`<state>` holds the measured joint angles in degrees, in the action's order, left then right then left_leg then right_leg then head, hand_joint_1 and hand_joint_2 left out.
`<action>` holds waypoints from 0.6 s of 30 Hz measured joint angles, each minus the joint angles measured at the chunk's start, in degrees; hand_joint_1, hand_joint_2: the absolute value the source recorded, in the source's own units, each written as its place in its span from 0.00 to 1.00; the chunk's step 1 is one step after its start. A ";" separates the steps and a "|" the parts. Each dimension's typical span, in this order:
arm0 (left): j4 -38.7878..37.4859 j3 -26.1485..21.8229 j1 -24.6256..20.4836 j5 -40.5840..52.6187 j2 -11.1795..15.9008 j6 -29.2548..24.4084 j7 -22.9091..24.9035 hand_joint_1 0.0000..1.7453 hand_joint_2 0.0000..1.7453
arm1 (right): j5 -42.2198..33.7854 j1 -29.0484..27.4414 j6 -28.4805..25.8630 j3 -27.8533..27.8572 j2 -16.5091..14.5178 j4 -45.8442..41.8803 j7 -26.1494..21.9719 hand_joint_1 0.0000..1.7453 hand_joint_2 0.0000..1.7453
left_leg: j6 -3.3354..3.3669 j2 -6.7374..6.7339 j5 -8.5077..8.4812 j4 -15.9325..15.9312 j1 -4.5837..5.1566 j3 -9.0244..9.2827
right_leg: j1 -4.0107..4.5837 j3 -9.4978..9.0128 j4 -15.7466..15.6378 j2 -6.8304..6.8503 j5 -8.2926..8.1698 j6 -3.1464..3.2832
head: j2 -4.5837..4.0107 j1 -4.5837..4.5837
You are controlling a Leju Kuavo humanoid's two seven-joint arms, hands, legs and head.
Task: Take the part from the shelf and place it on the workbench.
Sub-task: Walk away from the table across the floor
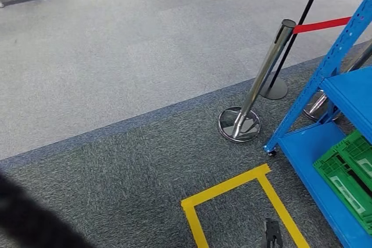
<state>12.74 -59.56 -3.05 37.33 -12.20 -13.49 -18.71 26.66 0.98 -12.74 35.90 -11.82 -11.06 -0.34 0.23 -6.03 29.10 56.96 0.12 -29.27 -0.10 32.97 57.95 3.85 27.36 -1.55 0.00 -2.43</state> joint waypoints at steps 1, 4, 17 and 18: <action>0.00 -0.01 -0.09 0.02 -0.02 0.02 -0.01 0.00 0.00 | -0.23 -0.08 0.21 0.11 0.00 0.00 -0.05 0.00 0.00 | -0.25 -0.45 0.08 -0.01 -0.05 0.16 | 0.04 0.04 -0.03 -0.59 -0.05 0.39 | 0.00 0.01; 0.00 -0.03 -0.20 0.19 -0.05 0.04 -0.05 0.00 0.00 | -1.03 -0.16 1.17 0.86 -0.01 -0.11 -0.55 0.00 0.00 | -1.05 1.69 2.94 3.71 -0.48 -0.69 | -0.14 -0.09 -0.38 -2.43 -0.39 1.47 | 0.00 0.19; -0.02 -0.10 0.06 0.52 -0.12 0.32 -0.33 0.00 0.00 | -4.09 -0.20 1.72 4.69 -0.80 -0.40 -0.58 0.00 0.00 | 0.34 10.43 -0.25 0.27 -0.72 -0.65 | -0.43 1.70 0.24 -11.56 -1.30 0.33 | 0.00 0.47; -0.02 -0.11 0.03 0.51 -0.16 0.40 -0.46 0.00 0.00 | -4.25 -0.29 1.70 4.99 -0.85 -0.42 -0.56 0.00 0.00 | 0.65 9.71 -0.50 -0.16 -0.78 -0.51 | -0.38 2.18 0.78 -10.41 -0.88 0.07 | 0.00 0.36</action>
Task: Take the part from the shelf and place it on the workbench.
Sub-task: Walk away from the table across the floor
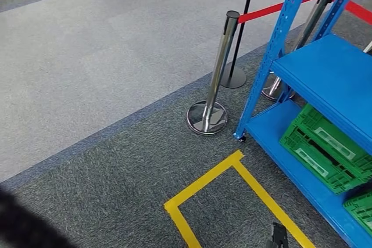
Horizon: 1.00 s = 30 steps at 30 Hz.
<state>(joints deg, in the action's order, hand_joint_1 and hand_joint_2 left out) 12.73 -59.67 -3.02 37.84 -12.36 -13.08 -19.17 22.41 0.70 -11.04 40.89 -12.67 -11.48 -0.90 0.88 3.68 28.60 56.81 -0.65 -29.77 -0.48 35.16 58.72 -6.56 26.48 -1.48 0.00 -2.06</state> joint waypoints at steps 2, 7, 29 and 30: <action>0.01 -0.07 0.05 -0.01 -0.01 0.18 -0.21 0.00 0.00 | -0.26 0.19 0.01 0.51 -0.02 -0.05 0.03 0.00 0.00 | 0.54 -1.85 -0.37 -0.68 -0.09 0.24 | 0.13 2.26 4.44 3.73 2.77 -0.42 | 0.00 -0.25; 0.02 -0.24 0.08 0.04 0.00 0.31 -0.28 0.00 0.00 | -0.36 0.26 0.03 1.32 -0.03 -0.21 0.03 0.00 0.00 | 0.50 -6.21 -0.08 -0.66 -0.05 0.37 | -0.54 5.90 13.27 6.55 5.55 -1.64 | 0.00 -0.39; -0.01 -0.56 -0.33 0.60 -0.15 -0.13 -0.30 0.00 0.00 | -0.19 0.34 0.67 3.18 -0.20 -0.67 0.54 0.00 0.00 | -0.18 -0.08 0.24 1.03 0.32 -0.71 | 0.06 -1.47 -0.48 -1.04 0.46 0.49 | 0.00 0.72; 0.01 -0.57 -0.40 0.59 -0.23 -0.08 -0.37 0.00 0.00 | -0.18 0.20 0.65 3.22 -0.20 -0.67 0.56 0.00 0.00 | 0.06 -0.68 0.04 0.74 0.29 -0.64 | 0.01 -1.11 -0.31 -0.72 0.59 0.16 | 0.00 0.71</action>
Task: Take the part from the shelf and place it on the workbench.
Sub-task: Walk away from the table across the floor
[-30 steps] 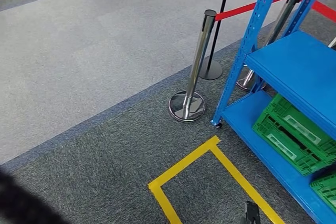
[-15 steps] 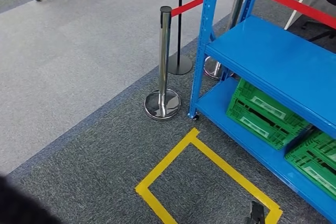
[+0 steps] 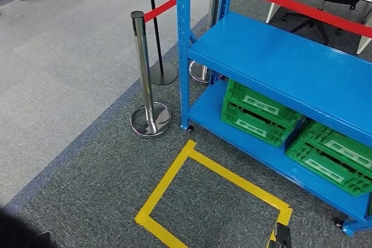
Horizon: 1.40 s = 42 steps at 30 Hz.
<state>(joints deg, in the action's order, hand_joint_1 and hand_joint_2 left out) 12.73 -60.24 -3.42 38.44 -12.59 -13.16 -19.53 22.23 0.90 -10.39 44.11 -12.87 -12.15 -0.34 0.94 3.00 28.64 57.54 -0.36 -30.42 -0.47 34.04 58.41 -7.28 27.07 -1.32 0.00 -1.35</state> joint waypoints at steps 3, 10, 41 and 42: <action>0.02 -0.03 0.01 -0.01 -0.12 0.16 -0.17 0.00 0.00 | 0.01 0.06 -0.09 0.08 0.02 0.00 0.05 0.00 0.00 | 0.69 -2.16 -0.54 -0.86 -0.17 0.14 | 0.12 3.03 5.87 4.60 3.56 -0.60 | 0.00 -0.30; 0.01 -0.08 0.16 -0.22 -0.14 0.61 -0.67 0.00 0.00 | 0.03 0.18 0.68 0.32 0.01 -0.13 -0.26 0.00 0.00 | 0.15 -7.47 0.02 -0.70 -0.06 0.48 | -0.26 1.14 4.82 10.02 1.98 -1.66 | 0.00 -0.43; 0.03 -2.24 0.17 -0.42 -0.25 0.81 -0.24 0.00 0.00 | 0.82 0.43 1.99 4.58 -0.55 -0.68 -2.94 0.00 0.00 | 0.14 -3.50 -0.68 -1.02 -0.46 0.10 | -0.50 1.87 6.57 7.40 3.00 -1.62 | 0.00 -0.08; 0.03 -2.26 0.13 -0.39 -0.23 0.80 -0.25 0.00 0.00 | 0.91 0.51 2.03 4.66 -0.56 -0.71 -2.94 0.00 0.00 | -0.16 -3.55 -0.51 -0.84 -0.38 0.14 | -0.49 -0.24 2.77 7.52 1.90 -1.47 | 0.00 -0.09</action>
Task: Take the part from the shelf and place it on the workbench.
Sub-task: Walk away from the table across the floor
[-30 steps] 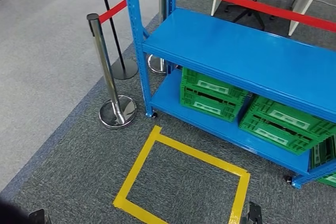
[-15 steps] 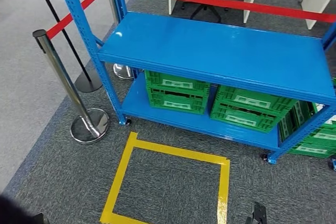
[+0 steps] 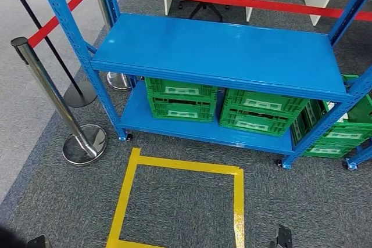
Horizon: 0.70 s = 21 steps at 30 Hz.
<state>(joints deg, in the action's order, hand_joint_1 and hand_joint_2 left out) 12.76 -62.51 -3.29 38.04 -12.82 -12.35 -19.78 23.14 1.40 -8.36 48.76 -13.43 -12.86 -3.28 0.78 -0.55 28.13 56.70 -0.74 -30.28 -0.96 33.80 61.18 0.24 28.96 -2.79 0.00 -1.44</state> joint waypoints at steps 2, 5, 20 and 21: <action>0.00 -0.02 -0.03 0.08 0.04 -0.01 -0.02 0.00 0.00 | 0.03 0.15 0.10 0.09 -0.01 -0.04 0.02 0.00 0.00 | -0.62 -0.05 0.17 0.24 0.19 -0.03 | 0.15 -2.16 -3.65 0.09 -0.34 0.54 | 0.00 0.05; 0.00 -0.03 -0.04 0.24 0.08 -0.04 -0.04 0.00 0.00 | 0.03 0.12 0.17 0.27 0.01 -0.05 0.04 0.00 0.00 | -1.41 -0.03 0.52 0.60 0.10 -0.14 | 0.26 -2.38 -3.71 -0.05 -0.30 1.62 | 0.00 0.07; -0.02 -0.12 -0.03 0.69 0.44 -0.08 -0.32 0.00 0.00 | 0.07 0.16 1.36 1.11 -0.15 -0.08 0.31 0.00 0.00 | 0.70 0.40 -0.91 0.38 0.85 -1.79 | 0.81 -4.54 -3.80 -0.95 1.11 1.46 | 0.00 0.63; -0.02 -0.13 -0.01 0.75 0.41 -0.08 -0.32 0.00 0.00 | 0.07 0.20 1.37 1.14 -0.15 -0.08 0.34 0.00 0.00 | 0.90 0.41 -0.96 0.02 0.67 -1.37 | 0.81 -4.19 -2.85 -0.89 1.66 1.21 | 0.00 0.52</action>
<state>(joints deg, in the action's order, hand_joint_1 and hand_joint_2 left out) 12.75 -62.63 -3.30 38.79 -12.41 -12.44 -20.10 23.21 1.60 -6.99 49.90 -13.57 -12.94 -2.94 1.68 -0.14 27.17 56.72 -0.07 -31.65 -0.16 29.61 58.33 -0.64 30.63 -1.58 0.00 -0.92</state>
